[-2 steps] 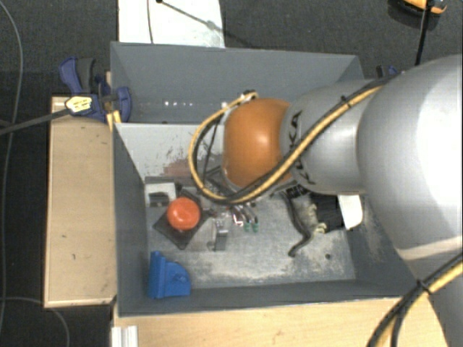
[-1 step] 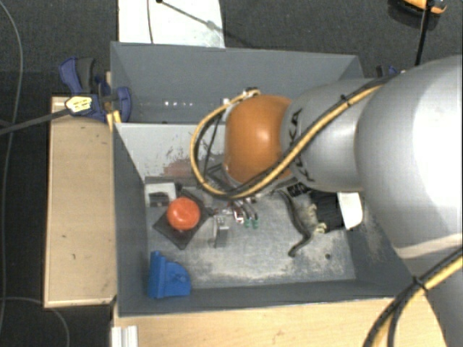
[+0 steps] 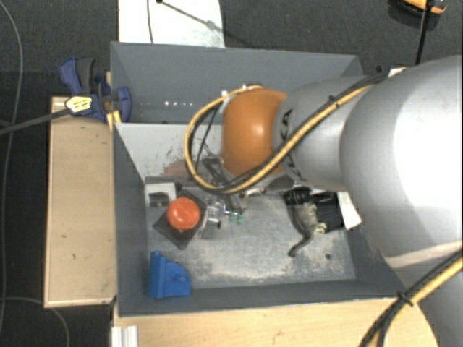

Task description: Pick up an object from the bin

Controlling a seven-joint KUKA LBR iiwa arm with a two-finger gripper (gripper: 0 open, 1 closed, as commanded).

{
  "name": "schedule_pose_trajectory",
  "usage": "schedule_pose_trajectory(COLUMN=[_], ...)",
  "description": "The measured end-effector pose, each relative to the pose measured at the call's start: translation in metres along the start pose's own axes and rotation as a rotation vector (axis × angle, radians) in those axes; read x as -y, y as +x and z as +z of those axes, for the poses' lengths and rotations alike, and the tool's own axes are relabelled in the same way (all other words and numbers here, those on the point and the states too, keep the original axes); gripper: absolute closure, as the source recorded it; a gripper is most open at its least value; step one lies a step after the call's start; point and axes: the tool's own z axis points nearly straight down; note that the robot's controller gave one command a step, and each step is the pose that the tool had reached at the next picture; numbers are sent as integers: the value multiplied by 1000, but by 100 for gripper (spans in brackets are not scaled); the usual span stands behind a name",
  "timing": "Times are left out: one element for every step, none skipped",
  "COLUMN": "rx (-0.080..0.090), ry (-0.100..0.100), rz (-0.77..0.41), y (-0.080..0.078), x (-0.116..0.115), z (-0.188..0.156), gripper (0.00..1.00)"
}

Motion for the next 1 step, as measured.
schedule_pose_trajectory(rx=[-2], ry=[1], rz=[-49], y=[1], x=[-32], z=[10], gripper=[0])
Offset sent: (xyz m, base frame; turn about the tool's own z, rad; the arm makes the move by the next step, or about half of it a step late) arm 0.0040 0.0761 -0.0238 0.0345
